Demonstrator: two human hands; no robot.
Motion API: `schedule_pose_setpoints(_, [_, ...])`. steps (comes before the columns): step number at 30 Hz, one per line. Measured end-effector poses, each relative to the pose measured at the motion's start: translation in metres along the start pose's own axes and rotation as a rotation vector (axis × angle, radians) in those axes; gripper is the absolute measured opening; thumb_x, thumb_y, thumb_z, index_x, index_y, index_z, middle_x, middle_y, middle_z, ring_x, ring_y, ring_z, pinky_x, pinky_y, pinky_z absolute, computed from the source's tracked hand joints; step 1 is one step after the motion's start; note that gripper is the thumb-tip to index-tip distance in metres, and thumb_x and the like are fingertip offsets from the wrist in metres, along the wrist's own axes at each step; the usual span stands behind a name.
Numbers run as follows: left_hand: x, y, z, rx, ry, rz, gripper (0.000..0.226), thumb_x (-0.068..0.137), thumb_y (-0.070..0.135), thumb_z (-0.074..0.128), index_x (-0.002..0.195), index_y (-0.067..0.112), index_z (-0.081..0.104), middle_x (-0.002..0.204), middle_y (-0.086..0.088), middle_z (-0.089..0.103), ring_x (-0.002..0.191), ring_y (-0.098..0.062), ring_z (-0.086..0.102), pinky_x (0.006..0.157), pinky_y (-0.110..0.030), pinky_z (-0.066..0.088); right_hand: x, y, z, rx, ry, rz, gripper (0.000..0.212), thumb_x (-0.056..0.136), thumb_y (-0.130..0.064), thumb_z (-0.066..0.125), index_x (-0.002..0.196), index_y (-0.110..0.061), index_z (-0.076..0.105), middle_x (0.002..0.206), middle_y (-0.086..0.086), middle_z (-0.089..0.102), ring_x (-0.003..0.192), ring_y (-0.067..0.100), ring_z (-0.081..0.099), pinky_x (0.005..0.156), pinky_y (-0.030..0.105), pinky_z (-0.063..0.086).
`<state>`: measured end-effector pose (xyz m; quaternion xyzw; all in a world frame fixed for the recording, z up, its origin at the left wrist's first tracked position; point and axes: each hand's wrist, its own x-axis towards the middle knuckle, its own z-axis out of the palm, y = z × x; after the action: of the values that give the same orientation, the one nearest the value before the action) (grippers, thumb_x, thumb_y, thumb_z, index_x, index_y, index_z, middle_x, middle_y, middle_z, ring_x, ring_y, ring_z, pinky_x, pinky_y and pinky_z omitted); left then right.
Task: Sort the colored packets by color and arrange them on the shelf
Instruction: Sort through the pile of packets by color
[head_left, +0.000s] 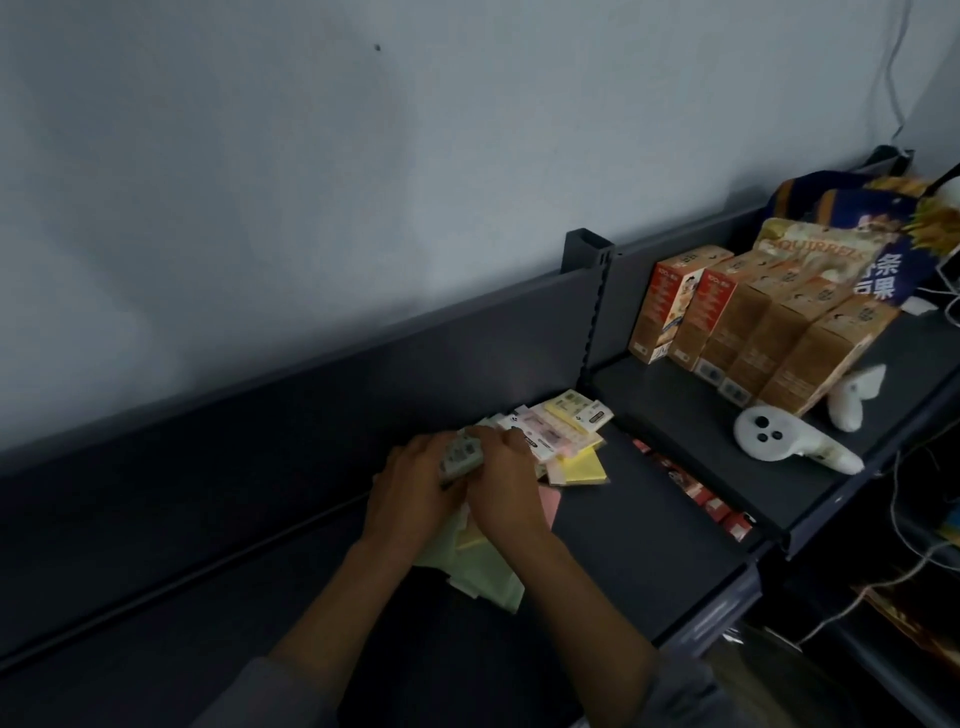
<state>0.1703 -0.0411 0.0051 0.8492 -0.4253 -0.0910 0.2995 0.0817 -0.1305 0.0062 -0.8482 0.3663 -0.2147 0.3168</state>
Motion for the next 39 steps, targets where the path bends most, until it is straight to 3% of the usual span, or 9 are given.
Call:
schedule_pose_setpoints(6, [0.003,-0.003,-0.004,0.004,0.162,0.035,0.034,0.091,0.007,0.061,0.117,0.028,0.066,0.112,0.006,0.061,0.091,-0.013,0.062,0.074,-0.038,0.057,0.008,0.007,-0.004,0.154,0.082,-0.194,0.029,0.086,-0.006,0.059,0.108,-0.019,0.073,0.110,0.004,0.051,0.100,0.017,0.055,0.091,0.029,0.049])
schedule_pose_setpoints(13, [0.001,0.019,-0.029,-0.278,0.411,-0.018,0.060,0.093,0.025,0.071,0.144,0.038,0.041,0.128,0.016,0.045,0.109,0.009,0.052,0.085,-0.007,0.043,0.019,-0.013,-0.028,0.376,0.109,-0.290,0.010,0.099,-0.025,0.060,0.109,-0.021,0.061,0.106,-0.011,0.052,0.096,0.006,0.052,0.082,0.012,0.039])
schedule_pose_setpoints(17, [-0.005,0.018,-0.034,-0.318,0.449,-0.038,0.068,0.094,0.023,0.070,0.149,0.037,0.033,0.134,0.008,0.054,0.114,-0.004,0.058,0.091,-0.027,0.051,0.016,-0.020,-0.034,0.459,0.019,-0.226,0.010,0.102,-0.030,0.055,0.109,-0.022,0.055,0.102,-0.008,0.056,0.088,-0.001,0.054,0.070,0.009,0.039])
schedule_pose_setpoints(20, [-0.013,0.021,-0.040,-0.228,0.500,-0.068,0.047,0.101,0.026,0.059,0.145,0.030,0.041,0.124,0.010,0.055,0.105,0.000,0.058,0.085,-0.023,0.051,0.012,-0.024,-0.035,0.508,0.005,-0.232,0.012,0.102,-0.033,0.053,0.112,-0.028,0.051,0.095,-0.009,0.060,0.082,0.002,0.058,0.066,0.017,0.042])
schedule_pose_setpoints(23, [-0.021,0.021,-0.044,-0.100,0.549,-0.038,0.017,0.104,0.023,0.052,0.120,0.024,0.061,0.110,0.008,0.053,0.095,0.004,0.056,0.080,-0.018,0.048,0.007,-0.026,-0.038,0.606,-0.050,-0.212,0.027,0.100,-0.026,0.054,0.124,-0.032,0.046,0.091,-0.009,0.063,0.070,0.004,0.060,0.059,0.016,0.043])
schedule_pose_setpoints(26, [-0.030,0.019,-0.044,-0.002,0.602,0.002,0.014,0.102,0.011,0.055,0.105,0.015,0.068,0.101,0.002,0.055,0.091,0.008,0.053,0.080,-0.007,0.040,0.001,-0.027,-0.040,0.663,-0.122,-0.196,0.037,0.095,-0.016,0.060,0.129,-0.027,0.053,0.091,-0.014,0.064,0.073,-0.002,0.060,0.062,0.008,0.042])
schedule_pose_setpoints(28, [-0.037,0.017,-0.041,0.041,0.610,0.005,0.012,0.101,0.011,0.057,0.102,0.015,0.068,0.100,0.001,0.056,0.088,0.004,0.054,0.078,-0.013,0.043,-0.004,-0.028,-0.037,0.680,-0.147,-0.178,0.028,0.093,-0.014,0.064,0.119,-0.023,0.060,0.093,-0.016,0.063,0.080,-0.007,0.060,0.066,0.008,0.043])
schedule_pose_setpoints(31, [-0.054,0.016,-0.039,0.019,0.622,-0.090,0.011,0.102,0.024,0.054,0.103,0.022,0.065,0.102,0.008,0.055,0.086,-0.003,0.057,0.075,-0.031,0.051,-0.015,-0.030,-0.032,0.767,-0.169,-0.127,0.020,0.091,-0.012,0.065,0.108,-0.021,0.059,0.089,-0.012,0.064,0.077,-0.003,0.061,0.062,0.013,0.047])
schedule_pose_setpoints(39, [-0.105,-0.003,-0.049,0.029,0.673,-0.305,0.032,0.102,0.045,0.047,0.127,0.028,0.054,0.113,0.007,0.059,0.097,-0.009,0.059,0.081,-0.034,0.052,-0.051,-0.053,-0.007,1.046,-0.364,0.047,0.034,0.085,0.000,0.063,0.108,-0.020,0.050,0.104,0.008,0.065,0.087,0.022,0.070,0.055,0.035,0.060])
